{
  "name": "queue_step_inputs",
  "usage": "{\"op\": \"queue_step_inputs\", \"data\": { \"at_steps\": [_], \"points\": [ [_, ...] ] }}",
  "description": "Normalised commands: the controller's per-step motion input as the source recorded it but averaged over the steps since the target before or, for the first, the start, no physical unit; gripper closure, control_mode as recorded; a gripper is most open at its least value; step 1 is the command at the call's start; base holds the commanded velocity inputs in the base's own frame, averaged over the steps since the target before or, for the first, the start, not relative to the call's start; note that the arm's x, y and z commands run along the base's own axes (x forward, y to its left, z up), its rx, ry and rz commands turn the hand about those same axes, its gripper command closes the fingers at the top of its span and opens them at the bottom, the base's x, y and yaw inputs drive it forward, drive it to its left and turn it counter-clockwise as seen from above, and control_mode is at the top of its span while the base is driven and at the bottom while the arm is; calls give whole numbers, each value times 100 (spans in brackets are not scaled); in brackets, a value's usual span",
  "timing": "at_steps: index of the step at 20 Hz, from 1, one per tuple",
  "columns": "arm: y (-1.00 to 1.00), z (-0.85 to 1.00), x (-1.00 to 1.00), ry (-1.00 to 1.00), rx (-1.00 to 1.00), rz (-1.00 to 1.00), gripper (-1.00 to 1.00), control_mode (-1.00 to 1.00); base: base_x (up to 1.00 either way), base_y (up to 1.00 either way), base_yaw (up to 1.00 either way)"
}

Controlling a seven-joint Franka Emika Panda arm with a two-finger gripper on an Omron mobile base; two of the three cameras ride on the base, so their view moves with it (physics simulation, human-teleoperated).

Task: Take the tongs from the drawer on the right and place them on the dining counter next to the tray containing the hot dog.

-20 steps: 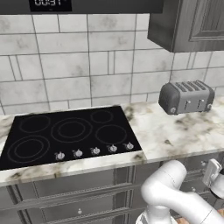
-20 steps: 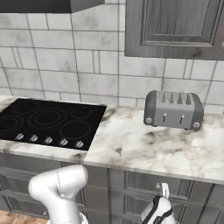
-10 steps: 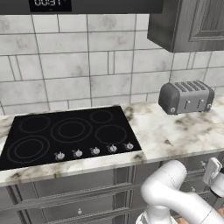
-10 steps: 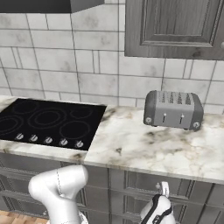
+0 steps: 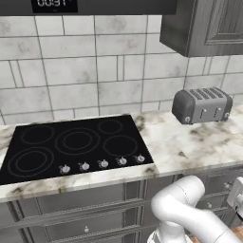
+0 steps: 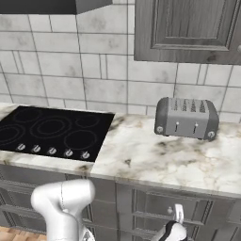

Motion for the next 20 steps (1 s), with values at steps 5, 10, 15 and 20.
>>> {"op": "queue_step_inputs", "data": {
  "at_steps": [5,10,15,20],
  "points": [
    [0,-12,-78,0,0,0,100,-100,0,0,0],
    [0,-21,-88,0,1,0,100,-100,0,0,0],
    [0,-20,-81,0,2,0,100,-100,0,0,0],
    [0,-14,-52,1,1,0,100,-100,0,0,0]
  ]
}}
